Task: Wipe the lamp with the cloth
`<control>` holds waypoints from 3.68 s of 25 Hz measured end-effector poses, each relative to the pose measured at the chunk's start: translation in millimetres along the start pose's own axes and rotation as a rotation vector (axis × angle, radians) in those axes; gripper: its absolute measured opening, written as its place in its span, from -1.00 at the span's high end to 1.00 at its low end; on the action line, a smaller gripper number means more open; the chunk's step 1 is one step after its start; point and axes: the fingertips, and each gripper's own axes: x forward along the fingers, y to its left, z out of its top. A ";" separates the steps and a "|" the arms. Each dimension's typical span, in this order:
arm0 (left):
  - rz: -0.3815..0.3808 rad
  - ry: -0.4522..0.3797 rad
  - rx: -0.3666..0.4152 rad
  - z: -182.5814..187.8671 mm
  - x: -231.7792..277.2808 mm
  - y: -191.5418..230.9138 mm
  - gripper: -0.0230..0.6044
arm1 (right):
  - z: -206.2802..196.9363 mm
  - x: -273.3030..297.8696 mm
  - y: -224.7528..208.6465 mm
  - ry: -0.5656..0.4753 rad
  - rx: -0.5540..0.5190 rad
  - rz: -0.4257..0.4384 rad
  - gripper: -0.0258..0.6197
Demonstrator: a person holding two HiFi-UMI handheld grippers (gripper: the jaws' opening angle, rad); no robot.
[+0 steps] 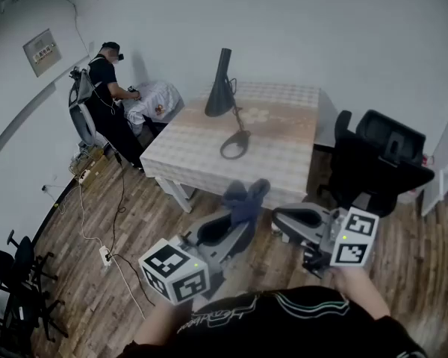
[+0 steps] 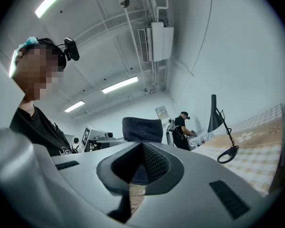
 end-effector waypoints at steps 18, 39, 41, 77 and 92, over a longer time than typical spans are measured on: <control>-0.011 0.020 -0.009 -10.6 12.3 -5.1 0.70 | -3.2 -14.6 -12.2 -0.015 0.041 -0.041 0.89; -0.001 0.074 -0.076 -18.5 76.4 175.9 0.70 | -19.1 81.6 -169.4 0.021 0.139 -0.106 0.89; -0.004 0.087 -0.069 -16.1 88.2 200.3 0.70 | -16.7 93.4 -191.9 0.020 0.147 -0.123 0.89; 0.188 -0.005 0.359 183.1 224.7 426.8 0.70 | 54.3 174.9 -393.4 0.037 0.103 -0.178 0.89; 0.423 0.077 0.627 238.7 303.8 455.8 0.70 | 91.9 138.3 -459.5 0.039 0.102 -0.086 0.89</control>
